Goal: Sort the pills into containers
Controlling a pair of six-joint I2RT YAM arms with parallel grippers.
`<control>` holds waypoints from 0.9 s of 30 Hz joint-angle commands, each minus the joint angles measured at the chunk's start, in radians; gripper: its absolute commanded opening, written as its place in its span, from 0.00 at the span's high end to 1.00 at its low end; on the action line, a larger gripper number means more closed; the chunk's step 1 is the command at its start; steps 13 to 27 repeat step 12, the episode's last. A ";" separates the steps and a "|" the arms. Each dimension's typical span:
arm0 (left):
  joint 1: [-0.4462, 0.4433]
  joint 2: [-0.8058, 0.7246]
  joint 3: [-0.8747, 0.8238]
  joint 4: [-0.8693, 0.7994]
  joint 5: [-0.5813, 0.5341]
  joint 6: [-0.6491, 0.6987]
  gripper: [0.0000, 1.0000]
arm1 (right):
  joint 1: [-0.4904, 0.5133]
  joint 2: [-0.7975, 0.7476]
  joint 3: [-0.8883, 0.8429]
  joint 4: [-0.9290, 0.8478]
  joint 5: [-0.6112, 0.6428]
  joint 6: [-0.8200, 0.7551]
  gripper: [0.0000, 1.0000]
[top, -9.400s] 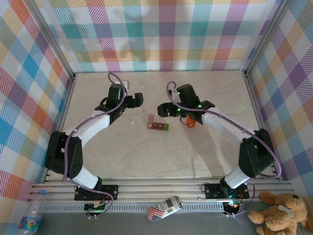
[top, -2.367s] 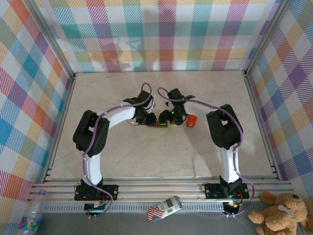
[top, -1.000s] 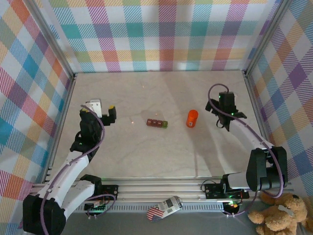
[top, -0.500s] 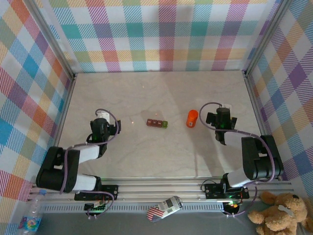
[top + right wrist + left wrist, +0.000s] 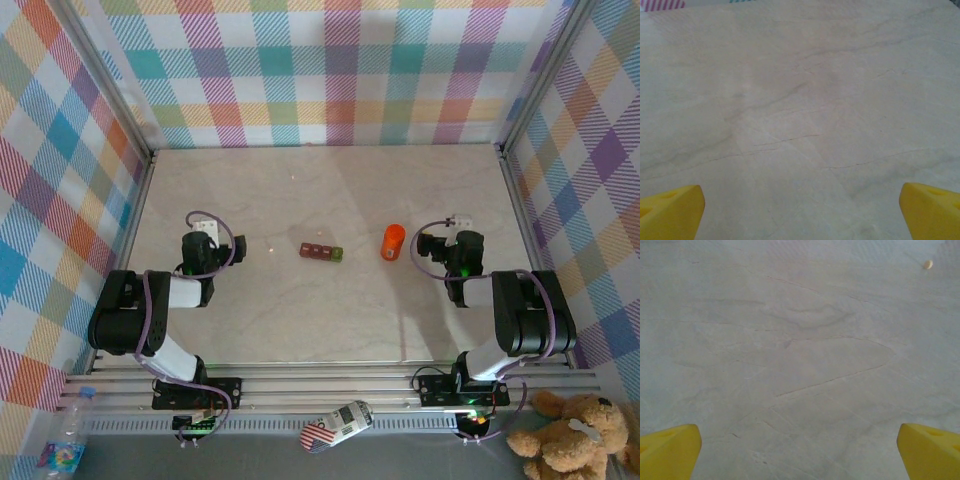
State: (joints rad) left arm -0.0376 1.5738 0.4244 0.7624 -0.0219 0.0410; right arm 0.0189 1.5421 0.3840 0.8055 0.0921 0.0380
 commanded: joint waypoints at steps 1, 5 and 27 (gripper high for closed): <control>0.004 -0.006 0.009 0.022 0.027 -0.016 0.00 | 0.001 -0.008 0.018 0.040 -0.051 -0.026 0.01; 0.003 -0.006 0.010 0.020 0.026 -0.017 0.00 | -0.007 -0.002 0.033 0.017 -0.076 -0.021 0.01; -0.007 -0.007 0.008 0.020 0.006 -0.008 0.00 | -0.007 -0.007 0.026 0.027 -0.094 -0.031 0.01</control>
